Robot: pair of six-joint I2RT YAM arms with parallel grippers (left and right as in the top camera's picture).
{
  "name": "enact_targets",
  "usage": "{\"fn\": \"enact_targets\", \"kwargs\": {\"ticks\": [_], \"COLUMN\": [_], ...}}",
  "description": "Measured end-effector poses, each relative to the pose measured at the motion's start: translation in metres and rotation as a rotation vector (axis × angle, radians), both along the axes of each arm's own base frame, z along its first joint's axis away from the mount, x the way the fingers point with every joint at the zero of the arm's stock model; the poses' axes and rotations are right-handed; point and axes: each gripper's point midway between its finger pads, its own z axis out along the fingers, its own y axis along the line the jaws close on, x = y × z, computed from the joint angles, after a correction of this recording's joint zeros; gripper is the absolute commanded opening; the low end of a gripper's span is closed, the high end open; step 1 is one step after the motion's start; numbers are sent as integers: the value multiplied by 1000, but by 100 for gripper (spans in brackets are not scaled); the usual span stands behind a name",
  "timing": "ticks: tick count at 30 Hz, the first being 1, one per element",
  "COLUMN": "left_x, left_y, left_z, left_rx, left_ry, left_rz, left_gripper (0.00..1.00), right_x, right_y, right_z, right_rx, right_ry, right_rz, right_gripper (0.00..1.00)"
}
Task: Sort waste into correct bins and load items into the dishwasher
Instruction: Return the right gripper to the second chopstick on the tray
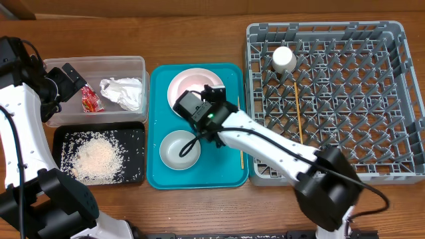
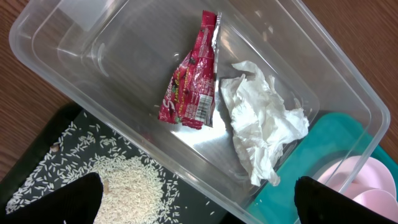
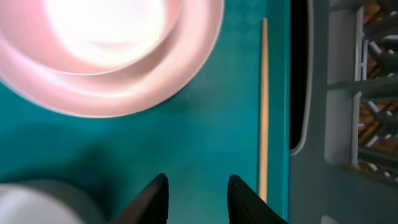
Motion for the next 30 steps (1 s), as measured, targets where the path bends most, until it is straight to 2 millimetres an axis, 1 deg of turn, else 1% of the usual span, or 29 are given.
{"fn": "enact_targets", "kwargs": {"ticks": [2, 4, 5, 9, 11, 15, 20, 23, 26, 28, 30], "left_x": [0, 0, 0, 0, 0, 0, 0, 0, 0, 0, 0], "left_y": [0, 0, 0, 0, 0, 0, 0, 0, 0, 0, 0], "left_z": [0, 0, 0, 0, 0, 0, 0, 0, 0, 0, 0], "left_rx": [0, 0, 0, 0, 0, 0, 0, 0, 0, 0, 0], "left_ry": [0, 0, 0, 0, 0, 0, 0, 0, 0, 0, 0], "left_rz": [0, 0, 0, 0, 0, 0, 0, 0, 0, 0, 0], "left_gripper": [100, 100, 100, 100, 100, 100, 100, 100, 100, 100, 100], "right_x": [3, 4, 6, 7, 7, 9, 9, 8, 3, 1, 1], "right_y": [-6, -8, -11, -23, -30, -37, -38, -42, -50, -55, -56], "right_z": [-13, -20, -28, -43, -46, -46, -49, -55, -64, -68, -69], "right_rx": [-46, -62, -80, -123, -141, -146, -129, -128, -141, -149, -143], "right_ry": [-3, -2, 2, 29, 44, 52, 67, 72, 89, 102, 109], "right_rz": [-24, -42, -60, -95, -109, -131, -144, -158, -171, -179, -186], "right_gripper": [34, 34, 34, 34, 35, 35, 36, 36, 36, 38, 40]}}
